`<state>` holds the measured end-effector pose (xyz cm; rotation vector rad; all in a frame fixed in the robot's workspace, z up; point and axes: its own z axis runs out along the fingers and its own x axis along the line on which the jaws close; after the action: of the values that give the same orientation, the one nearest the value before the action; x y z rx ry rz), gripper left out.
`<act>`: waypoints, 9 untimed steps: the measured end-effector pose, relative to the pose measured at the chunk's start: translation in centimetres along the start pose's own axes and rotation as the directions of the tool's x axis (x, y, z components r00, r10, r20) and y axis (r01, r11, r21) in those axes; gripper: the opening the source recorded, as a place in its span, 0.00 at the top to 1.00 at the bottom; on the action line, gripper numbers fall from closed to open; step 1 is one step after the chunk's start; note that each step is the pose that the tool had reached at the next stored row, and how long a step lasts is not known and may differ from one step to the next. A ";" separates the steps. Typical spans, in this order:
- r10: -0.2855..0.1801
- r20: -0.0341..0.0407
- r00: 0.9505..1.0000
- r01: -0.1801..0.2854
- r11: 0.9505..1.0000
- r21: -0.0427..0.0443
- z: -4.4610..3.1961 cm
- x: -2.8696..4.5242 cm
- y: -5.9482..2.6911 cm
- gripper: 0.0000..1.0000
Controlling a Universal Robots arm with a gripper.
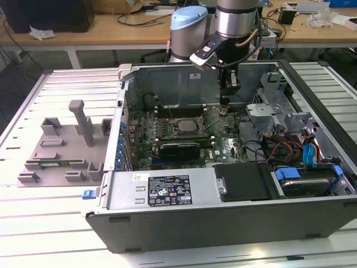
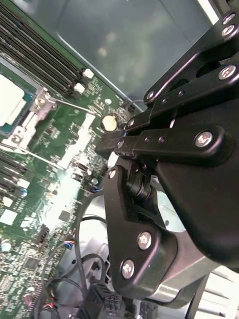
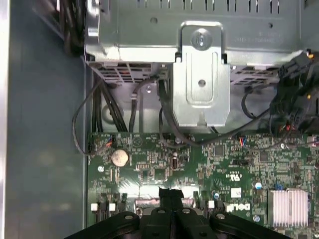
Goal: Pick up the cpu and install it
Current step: 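Close the cpu cover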
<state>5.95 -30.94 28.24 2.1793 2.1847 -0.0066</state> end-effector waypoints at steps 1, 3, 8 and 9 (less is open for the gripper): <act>0.000 0.000 1.000 0.000 1.000 0.000 0.01 0.00 0.19 0.89; 0.000 0.000 1.000 0.000 1.000 0.000 0.02 0.01 0.45 0.89; -0.001 -0.001 1.000 0.001 1.000 0.027 0.87 0.03 1.07 0.89; -0.001 -0.001 1.000 0.001 0.999 0.032 0.98 0.04 1.20 0.89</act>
<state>7.18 -30.94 27.30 2.1949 2.2017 -0.0410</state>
